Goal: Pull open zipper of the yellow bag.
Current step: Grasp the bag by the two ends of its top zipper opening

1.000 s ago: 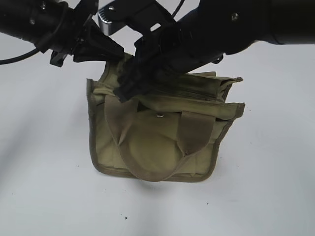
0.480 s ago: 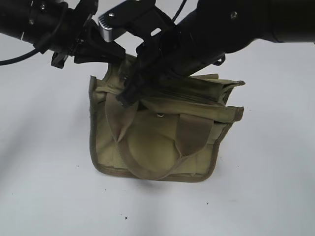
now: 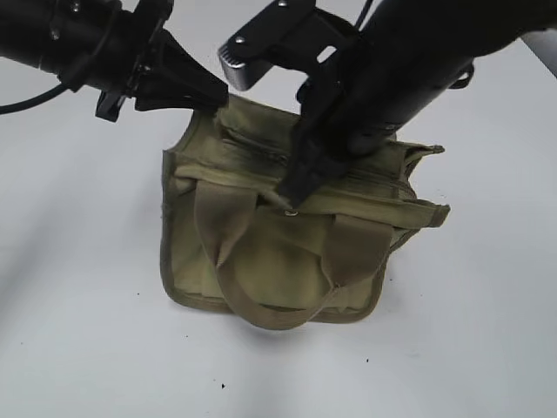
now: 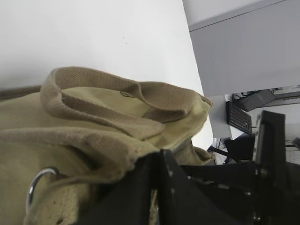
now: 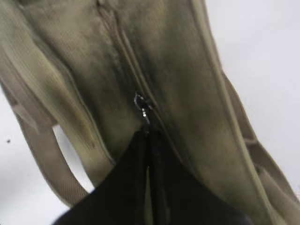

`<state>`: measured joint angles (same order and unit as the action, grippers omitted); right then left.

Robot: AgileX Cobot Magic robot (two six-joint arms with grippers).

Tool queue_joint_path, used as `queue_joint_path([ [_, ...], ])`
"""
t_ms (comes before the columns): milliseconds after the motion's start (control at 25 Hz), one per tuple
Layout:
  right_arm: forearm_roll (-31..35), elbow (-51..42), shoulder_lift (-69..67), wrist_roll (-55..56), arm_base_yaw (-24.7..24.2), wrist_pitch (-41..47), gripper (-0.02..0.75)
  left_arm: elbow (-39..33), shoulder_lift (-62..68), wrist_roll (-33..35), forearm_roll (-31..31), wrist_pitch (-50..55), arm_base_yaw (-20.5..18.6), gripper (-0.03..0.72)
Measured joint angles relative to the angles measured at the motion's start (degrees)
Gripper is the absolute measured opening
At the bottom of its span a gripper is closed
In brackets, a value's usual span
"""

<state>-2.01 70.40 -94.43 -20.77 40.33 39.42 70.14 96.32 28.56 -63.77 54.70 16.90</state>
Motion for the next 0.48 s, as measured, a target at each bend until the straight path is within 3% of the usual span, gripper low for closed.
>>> queue_joint_path([
  [200,-5.98,-0.18,2.89,5.57,-1.96,12.08,0.002,0.05,0.0,0.0,-0.34,-0.06,0.0,0.01],
  [480,-5.23,-0.23,3.6,7.97,-12.32,24.99,0.002,0.05,0.0,0.0,-0.34,-0.06,0.0,0.009],
])
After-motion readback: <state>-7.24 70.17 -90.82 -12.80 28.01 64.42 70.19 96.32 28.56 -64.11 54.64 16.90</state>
